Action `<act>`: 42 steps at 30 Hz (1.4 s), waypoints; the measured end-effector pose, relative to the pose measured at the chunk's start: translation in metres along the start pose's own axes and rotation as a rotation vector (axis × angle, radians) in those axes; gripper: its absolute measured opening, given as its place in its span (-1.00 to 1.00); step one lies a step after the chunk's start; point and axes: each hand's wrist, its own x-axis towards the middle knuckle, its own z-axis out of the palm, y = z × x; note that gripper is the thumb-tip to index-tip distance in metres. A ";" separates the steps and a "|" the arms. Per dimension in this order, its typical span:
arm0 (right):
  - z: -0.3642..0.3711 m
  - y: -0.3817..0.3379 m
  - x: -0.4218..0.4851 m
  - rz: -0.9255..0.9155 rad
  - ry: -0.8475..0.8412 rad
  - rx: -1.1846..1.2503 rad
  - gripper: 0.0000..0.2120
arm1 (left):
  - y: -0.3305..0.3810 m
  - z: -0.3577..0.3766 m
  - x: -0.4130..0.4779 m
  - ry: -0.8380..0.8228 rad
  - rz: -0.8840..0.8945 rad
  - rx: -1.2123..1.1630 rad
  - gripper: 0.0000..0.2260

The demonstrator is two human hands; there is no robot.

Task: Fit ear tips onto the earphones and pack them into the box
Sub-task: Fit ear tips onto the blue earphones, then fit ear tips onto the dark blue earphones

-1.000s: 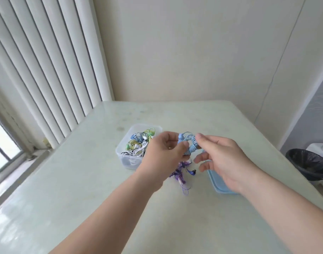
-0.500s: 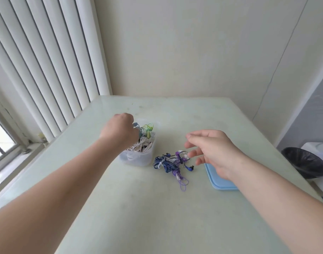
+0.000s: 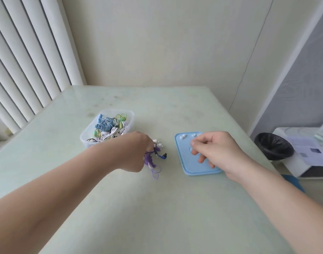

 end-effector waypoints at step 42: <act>0.019 0.028 -0.044 0.004 -0.157 0.617 -0.89 | 0.062 0.023 -0.010 -0.033 -0.089 -1.721 -0.81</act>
